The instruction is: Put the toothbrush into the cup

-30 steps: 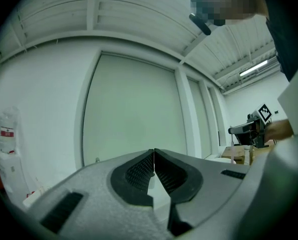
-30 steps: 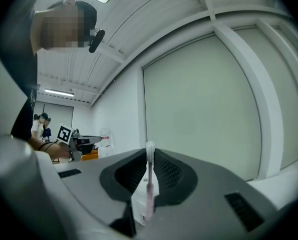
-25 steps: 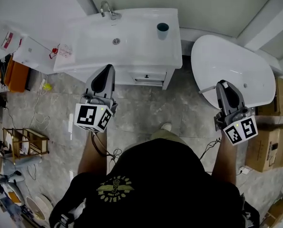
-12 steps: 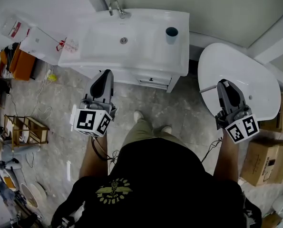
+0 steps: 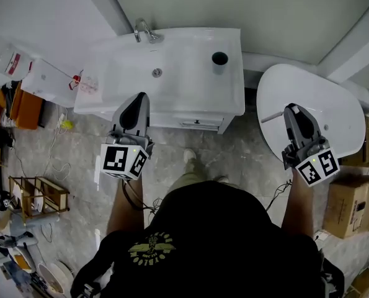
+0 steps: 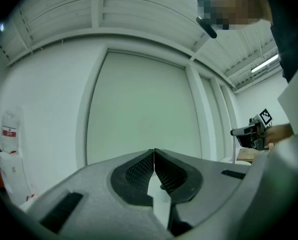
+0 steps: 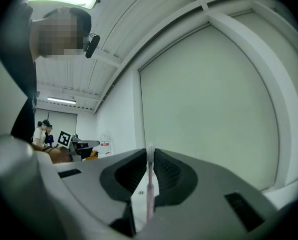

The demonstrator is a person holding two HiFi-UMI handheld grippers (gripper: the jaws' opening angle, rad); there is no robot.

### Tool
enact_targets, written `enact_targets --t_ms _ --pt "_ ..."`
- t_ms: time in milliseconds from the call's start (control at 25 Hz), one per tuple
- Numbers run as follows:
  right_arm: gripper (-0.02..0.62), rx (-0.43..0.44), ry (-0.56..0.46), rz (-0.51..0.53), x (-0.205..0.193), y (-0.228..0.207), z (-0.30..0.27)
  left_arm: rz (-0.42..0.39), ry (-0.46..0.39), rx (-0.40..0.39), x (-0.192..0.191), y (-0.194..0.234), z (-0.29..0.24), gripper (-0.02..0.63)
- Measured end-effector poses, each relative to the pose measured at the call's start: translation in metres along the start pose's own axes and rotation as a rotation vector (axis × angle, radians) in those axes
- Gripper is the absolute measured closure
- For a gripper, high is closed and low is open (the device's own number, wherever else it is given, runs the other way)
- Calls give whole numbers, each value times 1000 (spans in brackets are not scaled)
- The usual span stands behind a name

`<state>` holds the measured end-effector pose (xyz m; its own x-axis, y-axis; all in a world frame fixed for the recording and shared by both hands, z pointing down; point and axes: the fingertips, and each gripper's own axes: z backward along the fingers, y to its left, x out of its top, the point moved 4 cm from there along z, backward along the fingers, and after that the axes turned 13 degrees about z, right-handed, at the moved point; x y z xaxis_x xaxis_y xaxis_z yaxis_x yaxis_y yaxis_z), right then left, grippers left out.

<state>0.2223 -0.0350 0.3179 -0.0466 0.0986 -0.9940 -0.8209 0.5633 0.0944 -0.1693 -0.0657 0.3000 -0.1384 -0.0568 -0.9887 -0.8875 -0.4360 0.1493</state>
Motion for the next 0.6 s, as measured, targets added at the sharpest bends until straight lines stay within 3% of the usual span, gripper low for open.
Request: enact_targets --t_ms 280,600 --pt "549 -77 -19 34 13 -16 -49 45 -44 -86 23 46 -67 595" --pt "551 -177 0 68 27 -27 -105 37 -21 -197 23 90 -132 595"
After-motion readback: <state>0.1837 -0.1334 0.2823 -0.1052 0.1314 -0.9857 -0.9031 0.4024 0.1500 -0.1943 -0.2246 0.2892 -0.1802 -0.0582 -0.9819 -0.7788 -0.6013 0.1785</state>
